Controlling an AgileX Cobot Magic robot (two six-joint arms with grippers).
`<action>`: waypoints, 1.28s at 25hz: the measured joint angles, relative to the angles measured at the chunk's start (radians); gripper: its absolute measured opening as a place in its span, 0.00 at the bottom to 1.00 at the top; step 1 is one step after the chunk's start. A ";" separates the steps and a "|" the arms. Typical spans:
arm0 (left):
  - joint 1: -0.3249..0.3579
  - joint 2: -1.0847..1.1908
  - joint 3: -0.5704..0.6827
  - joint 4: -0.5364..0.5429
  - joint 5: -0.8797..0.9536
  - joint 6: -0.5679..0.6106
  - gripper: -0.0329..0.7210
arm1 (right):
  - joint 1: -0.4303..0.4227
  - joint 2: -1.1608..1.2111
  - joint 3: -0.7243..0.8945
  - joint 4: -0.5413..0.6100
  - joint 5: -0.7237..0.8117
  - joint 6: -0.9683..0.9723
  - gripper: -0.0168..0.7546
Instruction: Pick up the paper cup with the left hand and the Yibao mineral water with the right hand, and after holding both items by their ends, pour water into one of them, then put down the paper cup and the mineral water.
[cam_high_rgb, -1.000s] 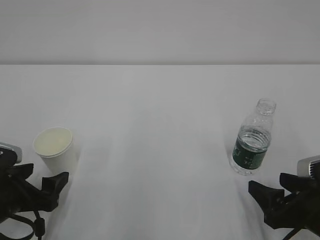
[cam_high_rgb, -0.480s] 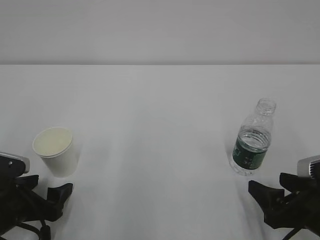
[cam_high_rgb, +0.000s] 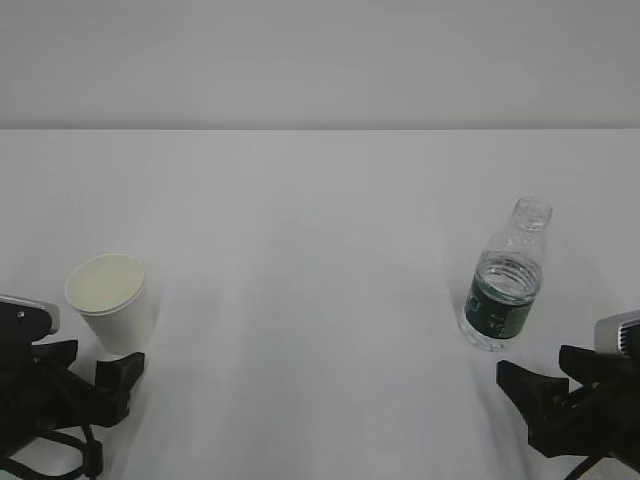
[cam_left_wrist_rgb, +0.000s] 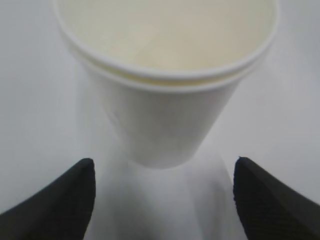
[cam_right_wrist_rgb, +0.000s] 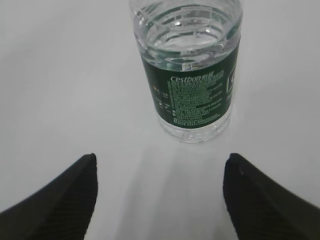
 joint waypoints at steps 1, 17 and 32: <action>0.000 0.000 -0.006 0.000 0.000 0.000 0.86 | 0.000 0.000 0.000 0.000 0.000 0.000 0.79; 0.000 0.005 -0.092 -0.015 0.002 0.006 0.83 | 0.000 0.000 0.000 0.000 0.000 0.000 0.79; 0.004 0.050 -0.131 -0.027 0.002 0.006 0.81 | 0.000 0.000 0.000 -0.013 0.000 0.000 0.79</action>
